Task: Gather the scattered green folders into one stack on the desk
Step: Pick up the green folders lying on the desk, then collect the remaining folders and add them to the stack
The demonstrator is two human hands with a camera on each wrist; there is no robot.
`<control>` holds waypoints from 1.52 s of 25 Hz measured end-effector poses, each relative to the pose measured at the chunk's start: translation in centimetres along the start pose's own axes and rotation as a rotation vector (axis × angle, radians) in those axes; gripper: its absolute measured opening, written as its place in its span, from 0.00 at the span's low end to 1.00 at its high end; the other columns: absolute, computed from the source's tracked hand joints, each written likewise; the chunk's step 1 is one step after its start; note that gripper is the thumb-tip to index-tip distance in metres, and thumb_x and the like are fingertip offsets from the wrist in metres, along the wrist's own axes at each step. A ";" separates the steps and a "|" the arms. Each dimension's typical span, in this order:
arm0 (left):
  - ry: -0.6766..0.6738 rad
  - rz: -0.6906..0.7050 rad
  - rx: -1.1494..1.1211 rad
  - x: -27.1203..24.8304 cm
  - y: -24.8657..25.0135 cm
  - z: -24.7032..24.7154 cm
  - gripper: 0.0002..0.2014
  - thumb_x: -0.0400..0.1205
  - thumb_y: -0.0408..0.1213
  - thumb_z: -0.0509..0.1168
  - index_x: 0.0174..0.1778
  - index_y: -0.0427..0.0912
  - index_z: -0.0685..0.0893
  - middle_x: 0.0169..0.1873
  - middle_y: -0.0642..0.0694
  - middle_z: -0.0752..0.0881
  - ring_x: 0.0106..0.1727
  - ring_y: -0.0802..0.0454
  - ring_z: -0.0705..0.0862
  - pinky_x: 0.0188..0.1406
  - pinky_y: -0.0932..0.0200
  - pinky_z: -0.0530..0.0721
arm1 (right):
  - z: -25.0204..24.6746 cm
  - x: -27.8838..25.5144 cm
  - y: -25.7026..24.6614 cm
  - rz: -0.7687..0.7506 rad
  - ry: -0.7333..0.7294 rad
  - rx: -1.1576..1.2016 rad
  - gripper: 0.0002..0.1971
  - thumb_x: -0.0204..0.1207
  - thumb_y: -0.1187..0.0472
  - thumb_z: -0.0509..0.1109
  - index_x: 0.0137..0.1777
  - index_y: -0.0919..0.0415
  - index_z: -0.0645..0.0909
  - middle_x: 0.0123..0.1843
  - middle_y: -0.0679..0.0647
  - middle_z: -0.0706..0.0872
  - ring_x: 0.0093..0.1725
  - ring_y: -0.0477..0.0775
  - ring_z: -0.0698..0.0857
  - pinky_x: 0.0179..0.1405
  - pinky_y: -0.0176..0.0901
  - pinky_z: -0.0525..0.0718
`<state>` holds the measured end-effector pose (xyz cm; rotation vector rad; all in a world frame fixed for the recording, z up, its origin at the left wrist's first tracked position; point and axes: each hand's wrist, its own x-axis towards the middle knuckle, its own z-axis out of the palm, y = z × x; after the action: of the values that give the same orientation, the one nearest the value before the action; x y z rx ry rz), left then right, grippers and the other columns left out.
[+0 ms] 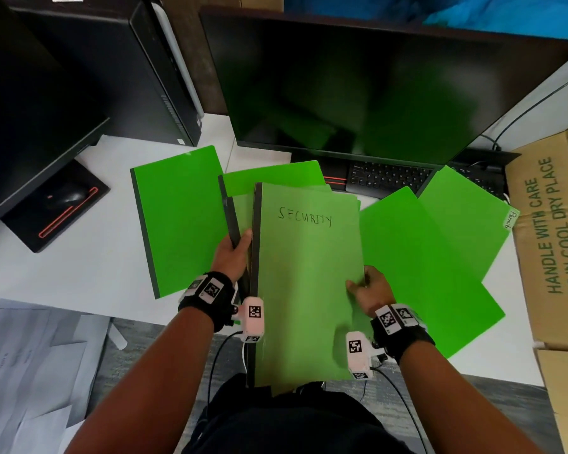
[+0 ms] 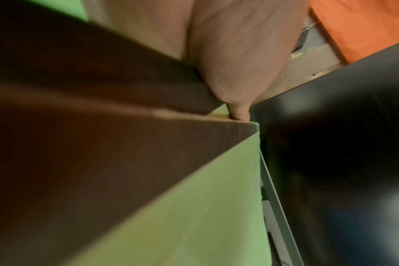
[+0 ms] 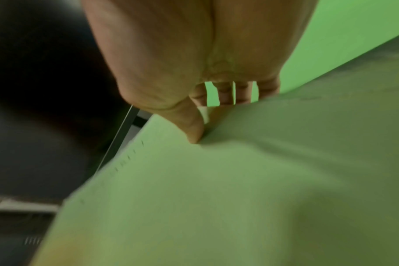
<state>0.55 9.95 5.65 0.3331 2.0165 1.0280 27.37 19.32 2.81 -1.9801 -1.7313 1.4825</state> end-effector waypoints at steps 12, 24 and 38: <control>-0.244 0.287 0.182 -4.2 2.3 -2.0 0.12 0.78 0.49 0.71 0.52 0.46 0.82 0.48 0.50 0.88 0.51 0.51 0.85 0.58 0.50 0.80 | -1.7 -4.0 -3.7 -0.061 0.019 0.561 0.16 0.68 0.63 0.80 0.55 0.54 0.84 0.58 0.52 0.89 0.55 0.53 0.89 0.66 0.53 0.82; -0.126 0.416 0.033 -6.4 4.4 1.3 0.23 0.80 0.39 0.72 0.70 0.40 0.76 0.55 0.48 0.85 0.57 0.50 0.83 0.63 0.52 0.82 | -5.0 -3.5 -3.4 -0.119 0.017 0.449 0.26 0.56 0.54 0.87 0.53 0.65 0.87 0.51 0.57 0.93 0.50 0.58 0.92 0.62 0.57 0.85; -0.065 0.190 1.082 1.1 -7.5 2.3 0.57 0.67 0.65 0.73 0.86 0.43 0.54 0.86 0.39 0.55 0.85 0.36 0.56 0.81 0.35 0.60 | -7.9 -3.8 0.3 0.065 0.065 0.242 0.30 0.66 0.54 0.81 0.18 0.56 0.60 0.14 0.56 0.64 0.13 0.49 0.61 0.25 0.45 0.69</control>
<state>2.56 7.06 -1.49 1.1054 2.3395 -0.0827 33.72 19.95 8.80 -1.9505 -1.4002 1.5458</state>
